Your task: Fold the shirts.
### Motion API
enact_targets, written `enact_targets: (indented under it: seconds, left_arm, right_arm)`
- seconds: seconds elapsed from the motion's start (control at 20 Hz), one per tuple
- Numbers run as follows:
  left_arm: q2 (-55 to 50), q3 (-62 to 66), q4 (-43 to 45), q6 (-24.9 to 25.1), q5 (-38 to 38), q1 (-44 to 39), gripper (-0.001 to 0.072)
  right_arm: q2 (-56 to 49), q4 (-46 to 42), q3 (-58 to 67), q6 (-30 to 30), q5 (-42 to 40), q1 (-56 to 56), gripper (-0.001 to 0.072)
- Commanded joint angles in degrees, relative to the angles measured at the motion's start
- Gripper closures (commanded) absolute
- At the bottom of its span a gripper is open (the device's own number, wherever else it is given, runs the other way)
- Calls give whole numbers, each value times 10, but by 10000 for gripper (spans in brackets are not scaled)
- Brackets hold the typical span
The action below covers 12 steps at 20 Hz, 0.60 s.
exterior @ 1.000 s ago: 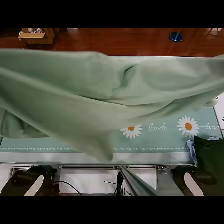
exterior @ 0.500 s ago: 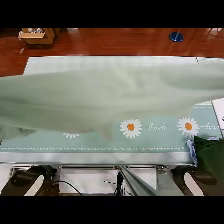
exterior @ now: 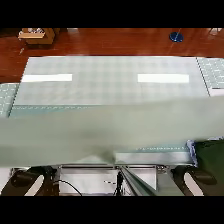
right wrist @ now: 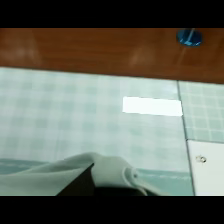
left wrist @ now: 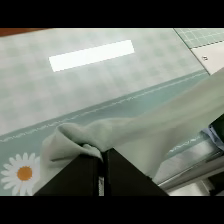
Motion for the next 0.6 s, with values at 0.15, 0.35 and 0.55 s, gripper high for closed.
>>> enact_targets:
  seconds: [0.15,0.35,0.55]
  left_arm:
    - [4,-6,-60,-90,-20,9,685]
    - [13,-154,-54,-71,-20,11,685]
    - [24,-409,-35,0,-1,11,683]
  right_arm:
    - [5,-7,-14,20,42,5,688]
    - [5,5,-165,13,41,5,688]
    - [-28,-5,-373,-29,16,5,687]
